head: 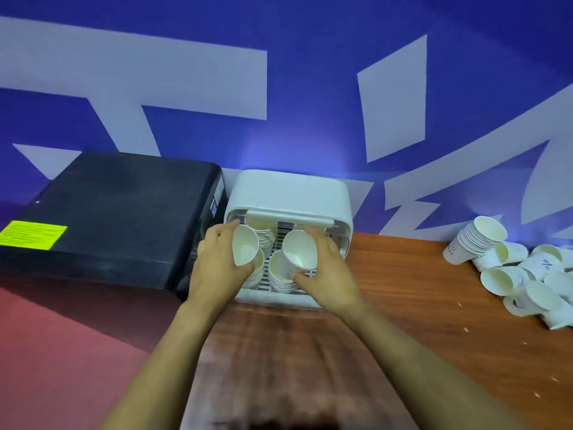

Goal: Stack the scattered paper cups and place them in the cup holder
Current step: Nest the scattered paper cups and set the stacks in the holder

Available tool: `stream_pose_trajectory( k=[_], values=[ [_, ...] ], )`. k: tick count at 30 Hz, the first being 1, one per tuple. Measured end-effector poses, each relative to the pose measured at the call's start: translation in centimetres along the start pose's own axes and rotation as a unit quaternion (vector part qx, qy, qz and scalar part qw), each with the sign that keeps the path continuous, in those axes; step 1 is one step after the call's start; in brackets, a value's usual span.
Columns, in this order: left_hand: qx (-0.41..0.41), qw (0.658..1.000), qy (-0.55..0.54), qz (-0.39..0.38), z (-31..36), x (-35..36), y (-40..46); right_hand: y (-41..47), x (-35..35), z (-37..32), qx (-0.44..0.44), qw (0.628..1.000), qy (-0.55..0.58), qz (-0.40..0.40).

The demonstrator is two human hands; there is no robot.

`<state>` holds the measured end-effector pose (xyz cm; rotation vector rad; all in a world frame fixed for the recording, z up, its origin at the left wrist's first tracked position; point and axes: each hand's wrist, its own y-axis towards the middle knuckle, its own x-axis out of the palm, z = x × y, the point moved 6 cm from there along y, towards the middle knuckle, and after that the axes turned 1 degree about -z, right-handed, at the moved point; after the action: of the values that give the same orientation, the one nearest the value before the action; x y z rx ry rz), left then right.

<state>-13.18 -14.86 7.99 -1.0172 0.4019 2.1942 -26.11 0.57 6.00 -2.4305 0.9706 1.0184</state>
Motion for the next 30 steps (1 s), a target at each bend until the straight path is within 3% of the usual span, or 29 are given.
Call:
stream_pose_trajectory(
  k=[17, 26, 30],
  values=[
    [-0.018, 0.991, 0.068, -0.111, -4.0, 6.3, 1.3, 0.5, 4.3, 4.6, 0.057, 0.983, -0.064, -0.162],
    [0.055, 0.995, 0.018, -0.076, 0.8, 5.0, -3.4, -3.3, 0.1, 7.2, 0.089, 0.989, 0.004, -0.117],
    [0.082, 0.992, -0.006, -0.091, 3.3, 6.2, -5.8, -7.7, -3.2, 9.5, 0.125, 0.988, -0.024, -0.092]
  ],
)
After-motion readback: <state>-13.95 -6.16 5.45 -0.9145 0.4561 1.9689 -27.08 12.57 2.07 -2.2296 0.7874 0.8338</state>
